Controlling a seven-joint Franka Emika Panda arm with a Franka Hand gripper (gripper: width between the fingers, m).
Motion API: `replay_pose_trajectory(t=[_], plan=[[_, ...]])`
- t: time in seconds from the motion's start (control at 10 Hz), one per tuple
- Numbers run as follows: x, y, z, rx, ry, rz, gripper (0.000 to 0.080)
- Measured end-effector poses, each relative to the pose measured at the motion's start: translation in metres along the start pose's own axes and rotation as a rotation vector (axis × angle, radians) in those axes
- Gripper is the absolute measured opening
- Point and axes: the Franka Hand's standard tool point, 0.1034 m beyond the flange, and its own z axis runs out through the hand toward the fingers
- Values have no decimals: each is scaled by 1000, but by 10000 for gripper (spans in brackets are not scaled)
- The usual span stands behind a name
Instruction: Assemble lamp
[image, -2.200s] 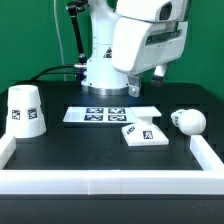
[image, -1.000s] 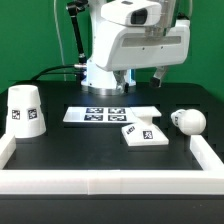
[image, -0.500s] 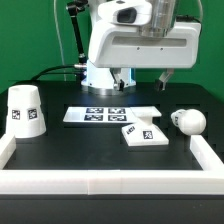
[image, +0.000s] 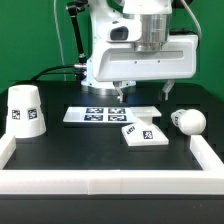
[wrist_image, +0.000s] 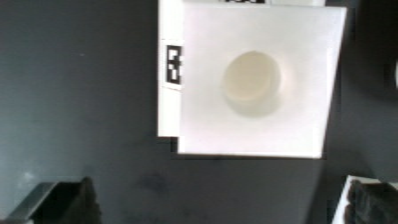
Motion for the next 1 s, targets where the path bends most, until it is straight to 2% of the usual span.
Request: replay_pose_trajectory(t=[0.4,0.5,0.7,1.0], plan=[[-1,0,0,1,-10,-1,699],[-5,-3,4,1,9,3,699],[-24,-11,17,2,10,-9,699],[-28,-11,27,4,11,-16,699]])
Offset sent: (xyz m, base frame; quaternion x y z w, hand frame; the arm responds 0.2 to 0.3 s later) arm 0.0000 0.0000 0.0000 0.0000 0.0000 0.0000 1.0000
